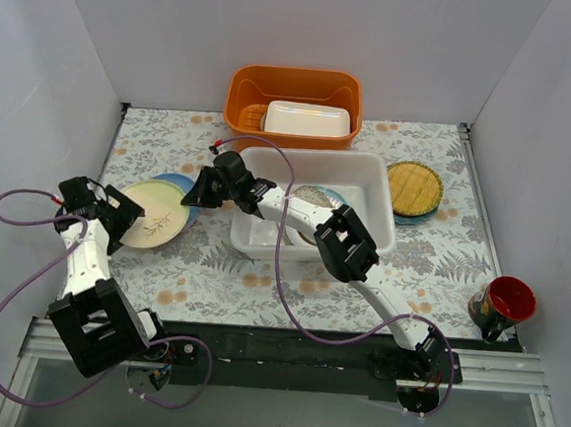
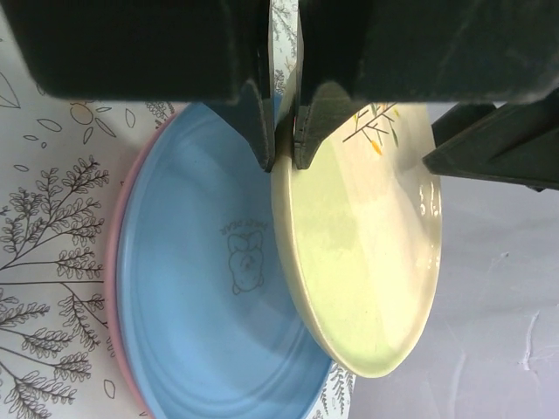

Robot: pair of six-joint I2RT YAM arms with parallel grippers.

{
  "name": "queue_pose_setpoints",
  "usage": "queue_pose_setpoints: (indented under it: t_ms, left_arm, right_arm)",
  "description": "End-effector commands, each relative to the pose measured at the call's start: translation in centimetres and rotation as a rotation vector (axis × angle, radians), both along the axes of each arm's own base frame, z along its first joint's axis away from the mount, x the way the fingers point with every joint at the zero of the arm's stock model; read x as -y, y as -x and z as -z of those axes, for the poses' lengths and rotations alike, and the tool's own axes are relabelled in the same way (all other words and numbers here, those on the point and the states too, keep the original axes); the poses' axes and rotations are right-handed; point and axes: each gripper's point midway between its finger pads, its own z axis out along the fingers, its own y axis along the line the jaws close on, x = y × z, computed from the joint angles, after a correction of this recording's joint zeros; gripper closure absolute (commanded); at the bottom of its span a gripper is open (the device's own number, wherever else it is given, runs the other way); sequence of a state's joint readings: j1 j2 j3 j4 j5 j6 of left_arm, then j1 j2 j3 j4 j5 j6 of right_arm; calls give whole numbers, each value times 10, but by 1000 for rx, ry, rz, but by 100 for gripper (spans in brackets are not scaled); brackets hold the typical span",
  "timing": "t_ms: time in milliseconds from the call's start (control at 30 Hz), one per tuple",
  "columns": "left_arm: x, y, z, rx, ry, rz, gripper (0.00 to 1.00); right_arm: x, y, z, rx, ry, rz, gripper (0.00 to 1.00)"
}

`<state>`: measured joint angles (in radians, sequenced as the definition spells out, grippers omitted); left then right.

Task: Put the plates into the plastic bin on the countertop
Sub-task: Pick up the plate at the center of the board.

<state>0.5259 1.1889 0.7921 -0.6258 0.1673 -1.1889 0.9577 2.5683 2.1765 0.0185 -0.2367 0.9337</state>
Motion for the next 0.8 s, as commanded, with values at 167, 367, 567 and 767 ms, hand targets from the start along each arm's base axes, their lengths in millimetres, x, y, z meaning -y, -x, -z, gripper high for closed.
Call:
queue_pose_setpoints:
  t_ms: [167,367,567,767]
  left_arm:
    - [10,-11,-61,153,-37,46,9]
    - [16,-3,-63,145,-26,47,9]
    - [13,2,-70,138,-51,41,9]
    - [23,7,-83,166,-27,57,8]
  right_arm:
    - [-11,30,-85,45,-178,-101,99]
    - [-9,35,-120,51,-233,-112,99]
    - [0,43,-160,41,-296,-116,99]
    - [9,46,-183,65,-304,-112,99]
